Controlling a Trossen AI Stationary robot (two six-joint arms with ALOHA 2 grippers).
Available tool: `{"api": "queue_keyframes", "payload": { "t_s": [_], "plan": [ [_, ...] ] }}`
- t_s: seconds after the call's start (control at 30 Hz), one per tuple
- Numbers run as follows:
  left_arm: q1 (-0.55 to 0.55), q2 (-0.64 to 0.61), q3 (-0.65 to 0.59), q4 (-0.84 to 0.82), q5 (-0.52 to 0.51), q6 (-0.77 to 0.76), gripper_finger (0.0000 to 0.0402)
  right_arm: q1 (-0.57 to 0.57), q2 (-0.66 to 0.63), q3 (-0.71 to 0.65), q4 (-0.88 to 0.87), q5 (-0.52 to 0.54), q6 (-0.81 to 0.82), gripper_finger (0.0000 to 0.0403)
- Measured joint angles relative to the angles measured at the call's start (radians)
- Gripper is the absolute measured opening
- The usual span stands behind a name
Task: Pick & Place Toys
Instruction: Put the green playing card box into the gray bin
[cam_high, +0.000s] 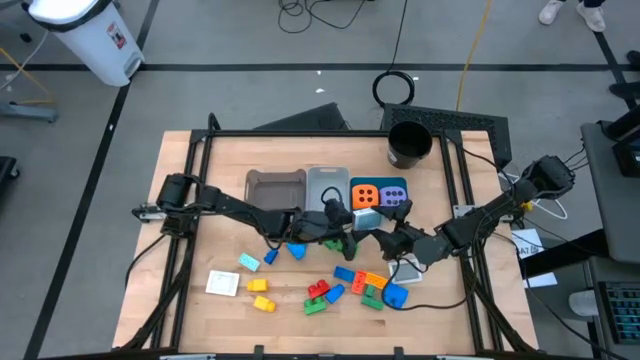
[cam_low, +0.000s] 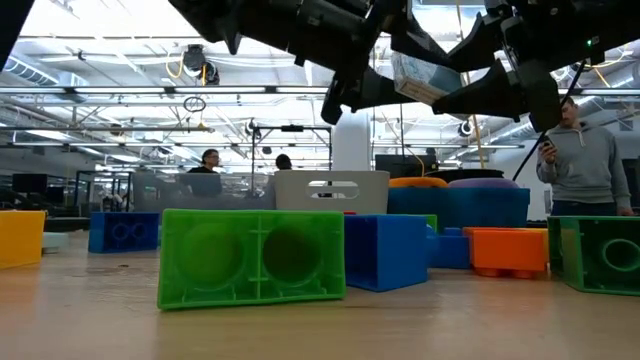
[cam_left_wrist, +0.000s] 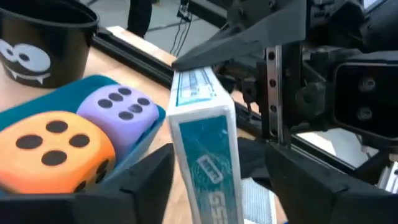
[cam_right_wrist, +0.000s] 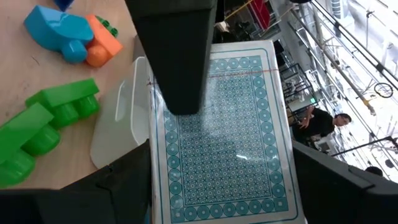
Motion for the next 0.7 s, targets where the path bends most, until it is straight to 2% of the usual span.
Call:
{"api": "queue_keyframes", "payload": {
  "t_s": [0.1,0.27,0.37,0.5,0.63,0.7],
  "plan": [
    [0.001,0.0,0.0,-0.003,0.002,0.0,0.0197,0.0,0.0,0.0,-0.005,-0.002,0.002,0.0308],
    [0.004,-0.002,-0.001,-0.008,0.002,-0.004,0.0078,0.0,0.0,0.0,-0.017,-0.069,0.082,0.0326],
    [0.004,-0.02,-0.002,-0.035,0.009,0.03,0.007,-0.001,-0.001,0.0,-0.007,-0.093,0.164,0.0339],
    [0.003,-0.1,-0.002,-0.159,-0.007,0.082,0.007,-0.001,-0.003,0.005,0.012,-0.101,0.203,0.0348],
    [-0.013,-0.212,-0.003,-0.312,-0.102,0.126,0.007,-0.009,-0.003,0.003,-0.003,-0.091,0.264,0.035],
    [-0.016,-0.27,0.002,-0.364,-0.192,0.15,0.007,-0.013,0.002,-0.003,-0.03,-0.114,0.293,0.0348]
  ]
}}
